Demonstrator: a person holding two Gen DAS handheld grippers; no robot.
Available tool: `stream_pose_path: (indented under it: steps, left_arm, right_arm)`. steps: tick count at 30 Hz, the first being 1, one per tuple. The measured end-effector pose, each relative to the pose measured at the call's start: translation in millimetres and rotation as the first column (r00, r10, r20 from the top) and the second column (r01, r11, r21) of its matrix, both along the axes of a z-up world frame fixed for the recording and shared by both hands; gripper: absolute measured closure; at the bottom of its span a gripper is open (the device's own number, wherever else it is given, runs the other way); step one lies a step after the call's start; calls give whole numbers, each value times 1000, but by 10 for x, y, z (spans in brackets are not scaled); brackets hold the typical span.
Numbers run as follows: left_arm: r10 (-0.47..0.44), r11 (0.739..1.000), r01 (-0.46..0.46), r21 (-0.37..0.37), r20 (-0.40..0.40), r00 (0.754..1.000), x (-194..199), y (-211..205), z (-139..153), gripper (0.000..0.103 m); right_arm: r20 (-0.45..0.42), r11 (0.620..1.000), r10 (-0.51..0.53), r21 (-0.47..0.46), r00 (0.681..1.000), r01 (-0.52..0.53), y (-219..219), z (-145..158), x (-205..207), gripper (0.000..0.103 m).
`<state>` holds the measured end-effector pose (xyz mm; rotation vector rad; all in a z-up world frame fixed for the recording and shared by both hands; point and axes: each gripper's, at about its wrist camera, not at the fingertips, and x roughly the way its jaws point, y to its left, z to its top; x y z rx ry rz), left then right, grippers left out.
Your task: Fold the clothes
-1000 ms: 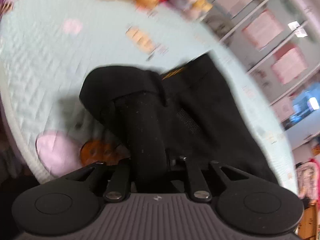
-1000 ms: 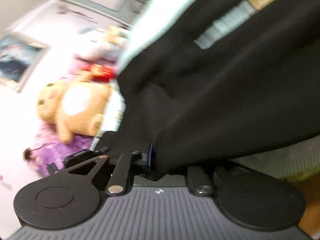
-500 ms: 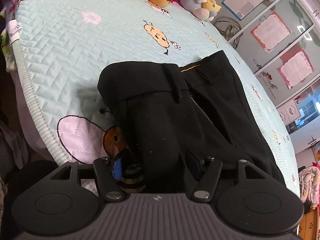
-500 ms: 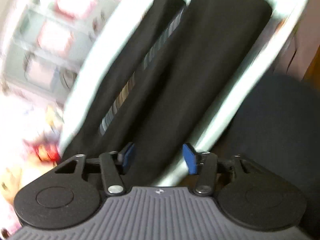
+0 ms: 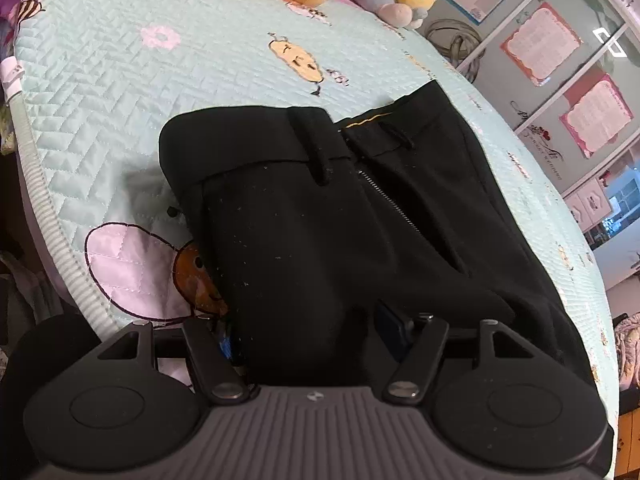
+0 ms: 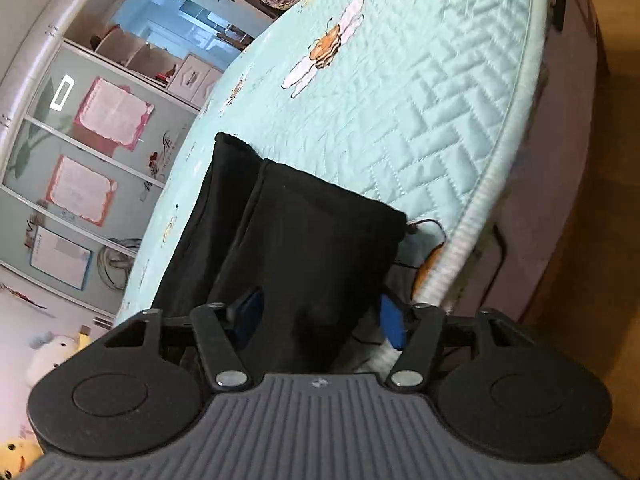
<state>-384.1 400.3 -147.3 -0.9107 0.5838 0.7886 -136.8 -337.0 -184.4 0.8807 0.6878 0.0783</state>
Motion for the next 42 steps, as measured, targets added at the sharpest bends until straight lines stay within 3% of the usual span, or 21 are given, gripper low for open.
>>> stream_pose_path:
  steps: [1, 2, 3, 4, 7, 11, 14, 15, 17, 18, 20, 21, 22, 23, 24, 25, 30, 34, 42]
  left_arm:
    - [2, 1000, -2, 5, -1, 1000, 17, 5, -7, 38]
    - [3, 1000, -3, 12, -4, 1000, 36, 6, -6, 43]
    - [2, 1000, -2, 17, 2, 1000, 35, 11, 17, 74]
    - [1, 1000, -1, 17, 19, 1000, 12, 21, 54, 88]
    - [4, 1000, -6, 12, 114, 993, -136, 22, 202, 89]
    - [1, 1000, -2, 10, 92, 996, -111, -16, 116, 88]
    - [19, 999, -17, -34, 60, 998, -99, -22, -39, 73]
    - [13, 999, -11, -35, 72, 997, -119, -25, -39, 63]
    - [1, 999, 2, -36, 91, 996, -141, -22, -34, 52]
    - [-2, 999, 5, -34, 90, 996, -137, -13, -34, 52]
    - [-5, 1000, 7, -25, 85, 996, -115, -21, -28, 53]
    - [-6, 1000, 8, -20, 82, 997, -101, -29, -24, 56]
    - [-7, 1000, 8, -13, 81, 997, -96, -40, -13, 70]
    - [-9, 1000, 10, -6, 89, 996, -104, -44, 7, 83]
    - [-10, 1000, 10, -1, 104, 995, -119, -38, 30, 87]
    - [-11, 1000, 10, 7, 117, 993, -123, -38, 73, 89]
    - [-12, 999, 2, 54, 177, 984, -86, -79, 397, 90]
    - [-34, 997, 18, 77, 214, 976, 78, -31, 697, 90]
    - [-59, 991, 29, 131, 226, 972, 783, 213, 1168, 90]
  right_arm:
    - [7, 1000, -7, 2, 1000, 7, -27, 7, -6, 71]
    - [14, 1000, -13, 4, 1000, 13, -53, 13, -12, 93]
    - [20, 1000, -20, 5, 1000, 20, -80, 20, -19, 96]
    - [27, 1000, -26, 7, 999, 26, -107, 27, -25, 98]
    - [47, 999, -46, 13, 998, 45, -186, 47, -43, 98]
    - [29, 997, -68, 24, 997, 67, -216, -13, -12, 97]
    - [-69, 995, -50, 88, 996, 56, -137, -263, 55, 81]
    - [-69, 993, -39, 110, 997, 46, -97, -305, 41, 63]
    - [-46, 992, -17, 127, 999, 23, 4, -312, 3, 42]
    - [-38, 992, 1, 123, 999, 3, 62, -308, -2, 42]
    - [-37, 994, 53, 95, 998, -50, 189, -300, 19, 45]
    - [-34, 994, 75, 78, 997, -72, 248, -285, 28, 54]
    - [-28, 994, 90, 60, 996, -88, 299, -260, 26, 60]
    - [-22, 994, 100, 46, 995, -99, 338, -234, 17, 75]
    - [-14, 994, 104, 38, 995, -103, 350, -207, 8, 89]
    - [-4, 994, 103, 34, 995, -103, 344, -177, -5, 93]
    - [55, 992, 97, 75, 994, -101, 310, 63, 75, 97]
    - [74, 979, 87, 181, 993, -99, 307, 283, 295, 97]
    - [23, 961, 69, 267, 997, -72, 481, 619, 1049, 97]
